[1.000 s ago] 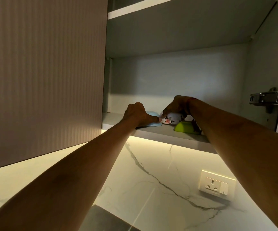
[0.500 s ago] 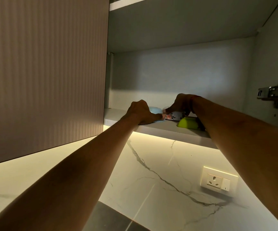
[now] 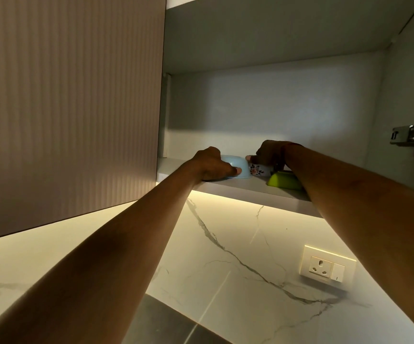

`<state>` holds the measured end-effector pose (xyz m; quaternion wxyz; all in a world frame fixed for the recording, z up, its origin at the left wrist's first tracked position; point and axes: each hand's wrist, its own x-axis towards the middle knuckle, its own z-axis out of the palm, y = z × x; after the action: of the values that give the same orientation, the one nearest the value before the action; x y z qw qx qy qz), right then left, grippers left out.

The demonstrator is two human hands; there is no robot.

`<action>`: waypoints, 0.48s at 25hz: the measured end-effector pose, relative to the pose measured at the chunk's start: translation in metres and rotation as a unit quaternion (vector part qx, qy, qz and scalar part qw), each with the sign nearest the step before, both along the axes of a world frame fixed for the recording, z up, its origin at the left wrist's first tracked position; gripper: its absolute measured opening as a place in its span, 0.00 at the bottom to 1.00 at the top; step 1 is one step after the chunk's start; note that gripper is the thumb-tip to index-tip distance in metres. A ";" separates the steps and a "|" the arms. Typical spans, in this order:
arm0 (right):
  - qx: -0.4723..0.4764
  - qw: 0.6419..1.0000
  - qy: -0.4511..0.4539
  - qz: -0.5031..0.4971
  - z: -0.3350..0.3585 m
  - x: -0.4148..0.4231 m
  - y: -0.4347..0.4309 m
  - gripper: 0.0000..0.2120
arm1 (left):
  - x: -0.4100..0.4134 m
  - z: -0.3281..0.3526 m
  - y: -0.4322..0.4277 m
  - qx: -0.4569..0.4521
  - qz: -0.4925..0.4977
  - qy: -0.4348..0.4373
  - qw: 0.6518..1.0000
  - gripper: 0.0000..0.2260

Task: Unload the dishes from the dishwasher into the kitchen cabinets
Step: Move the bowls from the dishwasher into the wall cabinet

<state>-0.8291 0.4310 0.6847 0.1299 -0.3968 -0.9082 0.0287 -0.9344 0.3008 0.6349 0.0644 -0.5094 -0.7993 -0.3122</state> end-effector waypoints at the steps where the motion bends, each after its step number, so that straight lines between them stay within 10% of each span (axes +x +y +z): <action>1: 0.007 1.000 0.000 0.001 -0.001 0.000 -0.002 0.23 | 0.000 0.000 0.000 -0.004 -0.002 0.008 1.000 0.29; 12: 0.074 0.997 0.037 0.000 0.000 0.002 0.010 0.20 | -0.001 -0.002 0.001 -0.001 0.001 0.027 1.000 0.35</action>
<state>-0.8270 0.4413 0.6844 0.1928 -0.3844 -0.9025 -0.0239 -0.9354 0.3015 0.6332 0.0860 -0.5170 -0.7981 -0.2972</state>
